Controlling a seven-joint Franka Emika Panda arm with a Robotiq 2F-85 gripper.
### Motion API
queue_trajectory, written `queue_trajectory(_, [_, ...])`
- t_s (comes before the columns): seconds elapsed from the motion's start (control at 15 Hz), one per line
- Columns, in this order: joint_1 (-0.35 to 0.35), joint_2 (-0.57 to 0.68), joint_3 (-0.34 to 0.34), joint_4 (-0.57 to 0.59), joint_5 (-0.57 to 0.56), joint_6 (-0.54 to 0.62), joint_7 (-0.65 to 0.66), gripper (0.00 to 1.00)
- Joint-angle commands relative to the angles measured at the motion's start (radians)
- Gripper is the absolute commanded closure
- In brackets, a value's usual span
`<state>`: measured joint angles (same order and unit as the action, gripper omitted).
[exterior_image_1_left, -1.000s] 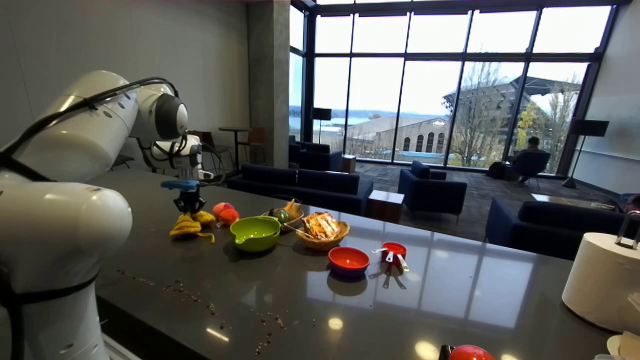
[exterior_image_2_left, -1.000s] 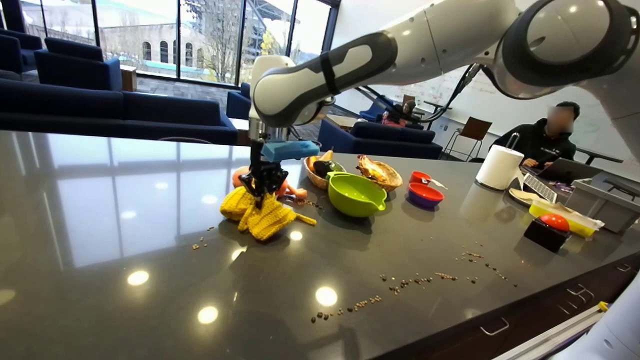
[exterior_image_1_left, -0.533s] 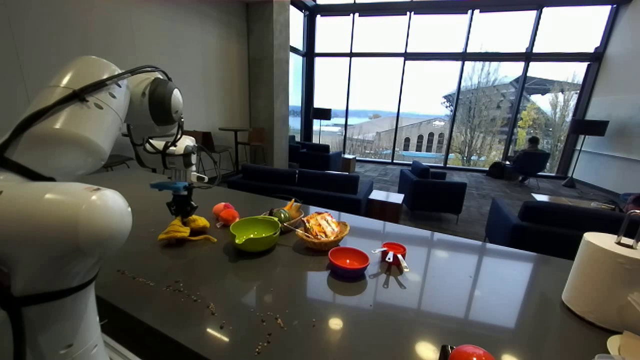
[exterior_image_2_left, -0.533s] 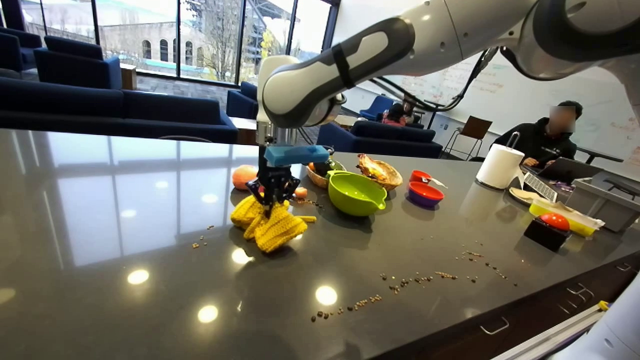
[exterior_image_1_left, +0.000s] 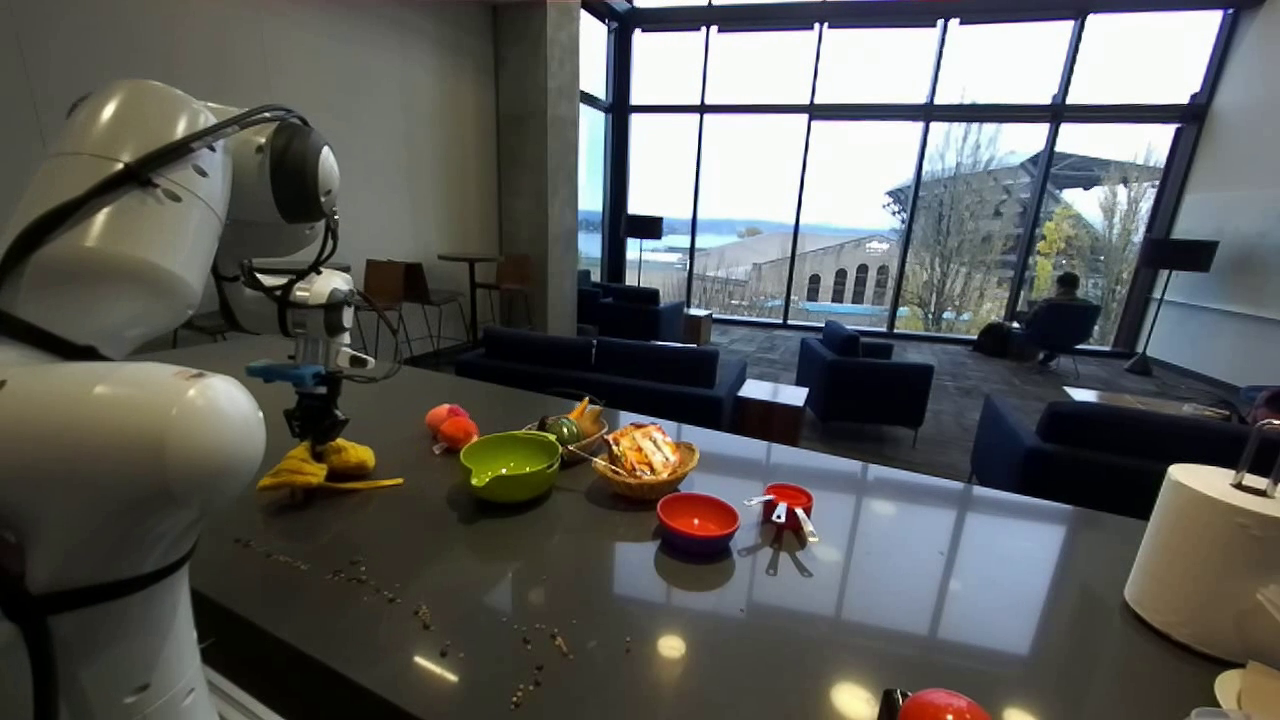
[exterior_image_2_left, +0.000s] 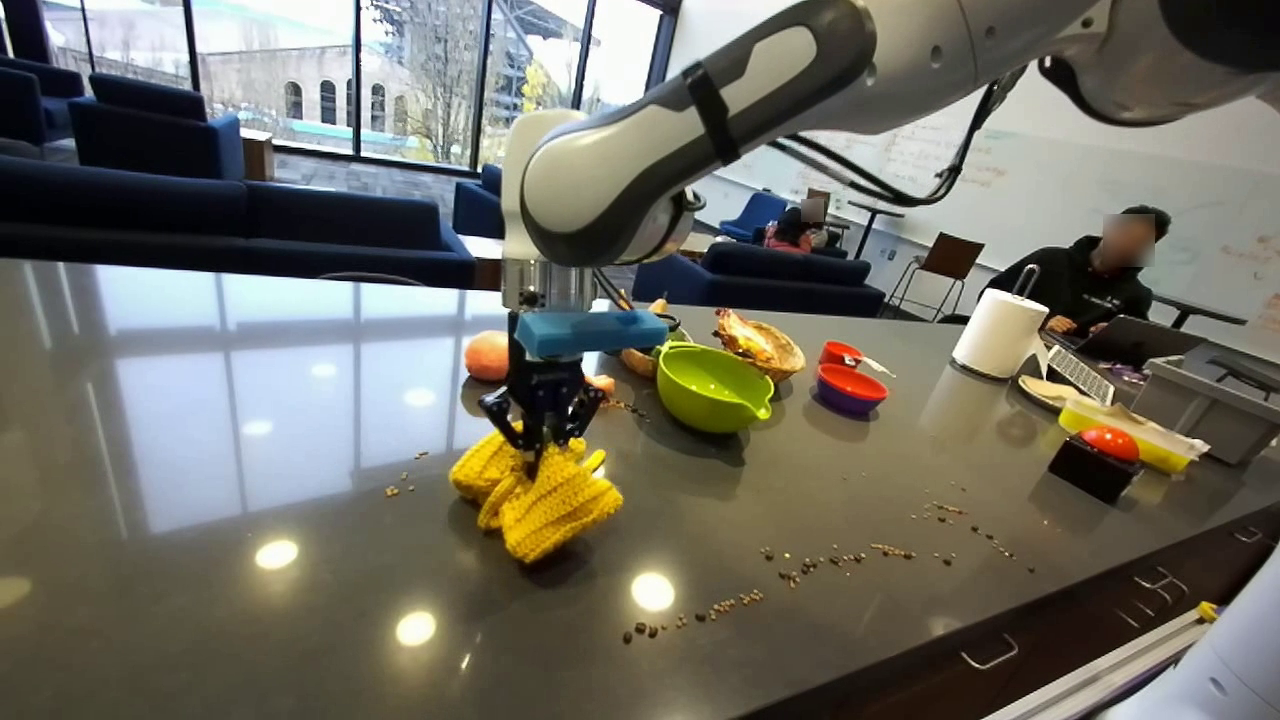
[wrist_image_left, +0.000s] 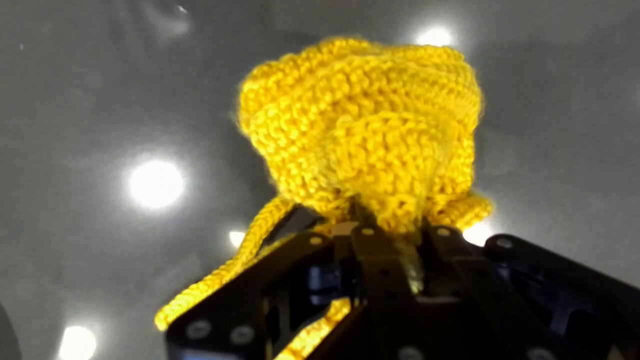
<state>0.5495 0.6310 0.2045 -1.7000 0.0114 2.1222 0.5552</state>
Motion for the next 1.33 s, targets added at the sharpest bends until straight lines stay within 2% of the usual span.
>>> queue_trajectory(0.0, [0.004,-0.108,0.029,-0.136,0.057,0.025,0.031,0.96])
queue_trajectory(0.47, [-0.032,-0.126,0.093,-0.282,0.223,0.110,-0.044,0.96])
queue_trajectory(0.8, [-0.043,-0.105,0.119,-0.311,0.320,0.104,-0.077,0.96])
queue_trajectory(1.27, [-0.043,-0.118,0.144,-0.333,0.377,0.098,-0.085,0.96])
